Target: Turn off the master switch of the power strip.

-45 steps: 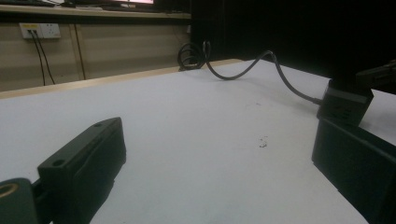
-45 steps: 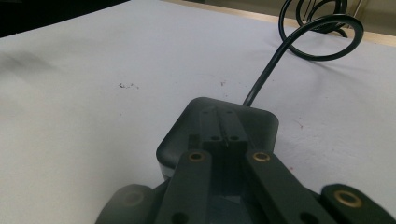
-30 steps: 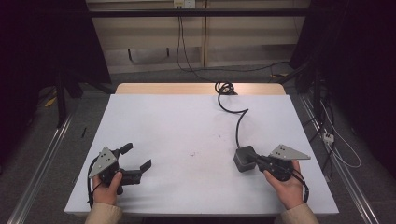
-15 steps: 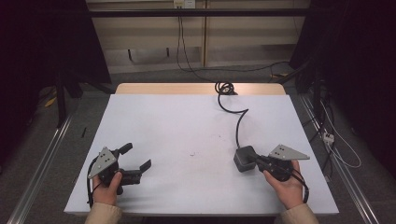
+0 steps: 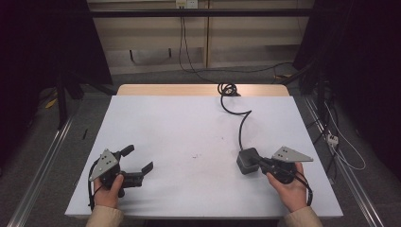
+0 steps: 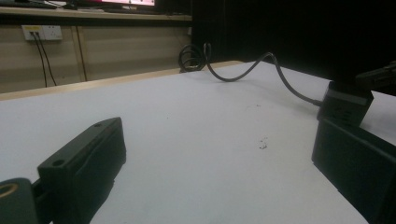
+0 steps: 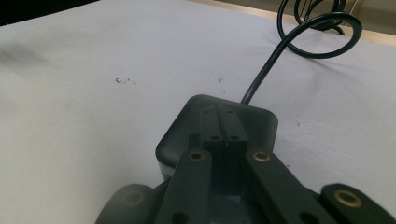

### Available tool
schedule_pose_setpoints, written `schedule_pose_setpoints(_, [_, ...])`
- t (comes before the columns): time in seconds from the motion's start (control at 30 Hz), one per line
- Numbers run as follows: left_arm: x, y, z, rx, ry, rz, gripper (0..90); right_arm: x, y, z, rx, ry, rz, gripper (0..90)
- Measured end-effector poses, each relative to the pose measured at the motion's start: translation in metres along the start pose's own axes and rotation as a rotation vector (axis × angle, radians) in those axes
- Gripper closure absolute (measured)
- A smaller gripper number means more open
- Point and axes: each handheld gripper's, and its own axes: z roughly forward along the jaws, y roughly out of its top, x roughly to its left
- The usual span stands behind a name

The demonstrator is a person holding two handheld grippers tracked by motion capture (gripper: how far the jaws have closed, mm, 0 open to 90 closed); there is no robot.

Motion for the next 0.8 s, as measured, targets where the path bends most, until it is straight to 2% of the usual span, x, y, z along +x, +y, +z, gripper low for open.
schedule_pose_setpoints(0.8, [0.0007, -0.0002, 0.0003, 0.004, 0.0, 0.0, 2.6, 0.0011, -0.0005, 0.0001, -0.001, -0.005, -0.009, 90.0])
